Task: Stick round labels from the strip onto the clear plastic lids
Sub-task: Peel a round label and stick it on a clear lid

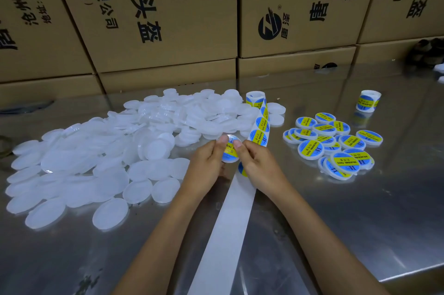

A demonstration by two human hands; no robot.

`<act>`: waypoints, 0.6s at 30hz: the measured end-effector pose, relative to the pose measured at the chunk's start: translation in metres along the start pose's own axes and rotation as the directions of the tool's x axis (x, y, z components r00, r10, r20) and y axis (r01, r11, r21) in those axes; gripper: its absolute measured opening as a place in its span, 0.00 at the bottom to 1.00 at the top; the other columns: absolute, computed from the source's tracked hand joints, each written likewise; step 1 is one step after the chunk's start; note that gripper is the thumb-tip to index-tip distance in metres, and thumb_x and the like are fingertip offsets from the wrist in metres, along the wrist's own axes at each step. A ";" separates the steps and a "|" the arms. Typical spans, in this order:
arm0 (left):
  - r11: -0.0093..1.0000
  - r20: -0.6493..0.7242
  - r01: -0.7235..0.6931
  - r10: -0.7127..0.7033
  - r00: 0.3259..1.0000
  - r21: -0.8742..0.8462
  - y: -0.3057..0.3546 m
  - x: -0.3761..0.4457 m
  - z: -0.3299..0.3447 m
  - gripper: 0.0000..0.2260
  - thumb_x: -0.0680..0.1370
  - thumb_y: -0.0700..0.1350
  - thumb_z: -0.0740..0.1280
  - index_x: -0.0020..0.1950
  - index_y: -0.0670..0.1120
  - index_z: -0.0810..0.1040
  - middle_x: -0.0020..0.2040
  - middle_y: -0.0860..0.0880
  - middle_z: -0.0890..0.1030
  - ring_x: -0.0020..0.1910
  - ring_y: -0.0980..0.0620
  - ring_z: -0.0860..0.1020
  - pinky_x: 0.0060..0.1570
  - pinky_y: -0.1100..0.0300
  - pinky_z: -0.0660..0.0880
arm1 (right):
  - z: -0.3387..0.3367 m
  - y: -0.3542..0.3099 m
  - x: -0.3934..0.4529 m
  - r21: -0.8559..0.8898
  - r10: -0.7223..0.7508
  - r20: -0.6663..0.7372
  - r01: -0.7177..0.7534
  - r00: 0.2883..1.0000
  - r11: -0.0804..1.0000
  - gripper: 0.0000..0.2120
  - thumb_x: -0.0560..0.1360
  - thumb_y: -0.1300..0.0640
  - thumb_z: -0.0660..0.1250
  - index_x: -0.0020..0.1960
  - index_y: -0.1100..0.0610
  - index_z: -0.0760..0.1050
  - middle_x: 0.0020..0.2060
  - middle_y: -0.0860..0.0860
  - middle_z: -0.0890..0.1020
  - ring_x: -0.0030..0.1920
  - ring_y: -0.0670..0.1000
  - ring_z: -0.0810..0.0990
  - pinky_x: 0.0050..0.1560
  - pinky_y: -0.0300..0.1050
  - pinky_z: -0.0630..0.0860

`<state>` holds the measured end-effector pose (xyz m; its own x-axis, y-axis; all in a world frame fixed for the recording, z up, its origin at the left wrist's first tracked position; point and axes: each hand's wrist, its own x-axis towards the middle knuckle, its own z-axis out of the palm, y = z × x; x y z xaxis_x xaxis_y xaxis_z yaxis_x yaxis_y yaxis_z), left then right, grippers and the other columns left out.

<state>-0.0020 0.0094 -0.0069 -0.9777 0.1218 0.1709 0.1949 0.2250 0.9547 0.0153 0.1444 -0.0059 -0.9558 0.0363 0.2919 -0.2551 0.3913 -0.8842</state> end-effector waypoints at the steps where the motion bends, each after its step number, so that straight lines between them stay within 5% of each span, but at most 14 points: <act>1: 0.999 0.056 0.027 -0.025 0.998 -0.047 0.000 0.001 0.000 0.17 0.85 0.54 0.58 0.54 0.45 0.82 0.40 0.51 0.82 0.40 0.54 0.80 0.50 0.50 0.80 | -0.001 0.002 0.000 -0.008 0.011 -0.016 -0.011 1.000 1.000 0.23 0.83 0.48 0.59 0.38 0.65 0.65 0.30 0.52 0.68 0.32 0.48 0.66 0.37 0.46 0.65; 4: 0.991 0.200 0.082 -0.059 0.978 -0.106 0.002 -0.001 0.003 0.14 0.86 0.48 0.57 0.64 0.43 0.77 0.50 0.48 0.83 0.45 0.55 0.83 0.51 0.53 0.83 | -0.004 0.005 0.003 0.004 0.042 -0.081 -0.042 0.996 0.999 0.21 0.82 0.48 0.60 0.35 0.58 0.63 0.25 0.45 0.66 0.28 0.43 0.65 0.31 0.36 0.63; 8: 0.992 0.210 0.086 -0.066 0.976 -0.091 0.003 -0.002 0.003 0.12 0.84 0.45 0.62 0.65 0.43 0.76 0.58 0.44 0.84 0.52 0.45 0.85 0.56 0.50 0.81 | -0.007 0.006 0.004 0.014 0.048 -0.108 -0.047 0.993 0.999 0.21 0.83 0.50 0.60 0.38 0.64 0.65 0.28 0.49 0.66 0.28 0.43 0.65 0.30 0.34 0.64; 12: 0.998 0.161 0.047 -0.039 0.986 -0.047 0.002 -0.003 -0.002 0.09 0.84 0.48 0.63 0.54 0.44 0.79 0.35 0.49 0.80 0.37 0.49 0.81 0.58 0.45 0.80 | -0.007 0.005 0.003 0.087 0.055 -0.062 -0.050 0.997 0.995 0.23 0.83 0.48 0.59 0.41 0.68 0.69 0.31 0.56 0.70 0.33 0.45 0.69 0.36 0.39 0.67; 15: 0.996 0.080 0.054 -0.048 0.996 -0.076 0.002 -0.002 0.000 0.19 0.85 0.53 0.59 0.43 0.40 0.75 0.28 0.51 0.71 0.36 0.43 0.77 0.54 0.44 0.81 | -0.003 0.003 0.002 0.035 0.042 -0.015 -0.041 0.999 0.999 0.27 0.82 0.44 0.58 0.40 0.68 0.71 0.32 0.59 0.70 0.33 0.48 0.68 0.37 0.44 0.66; 18: 1.000 -0.056 0.020 -0.019 0.998 0.014 0.000 0.000 0.001 0.24 0.85 0.56 0.55 0.37 0.42 0.73 0.25 0.52 0.72 0.30 0.54 0.73 0.39 0.59 0.78 | 0.000 0.003 0.002 -0.031 0.031 0.002 -0.031 1.000 0.999 0.25 0.82 0.44 0.60 0.34 0.61 0.64 0.29 0.52 0.65 0.30 0.47 0.63 0.33 0.42 0.62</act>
<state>-0.0014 0.0106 -0.0070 -0.9841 0.0633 0.1658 0.1762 0.2408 0.9544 0.0123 0.1455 -0.0085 -0.9636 0.0468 0.2633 -0.2205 0.4179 -0.8813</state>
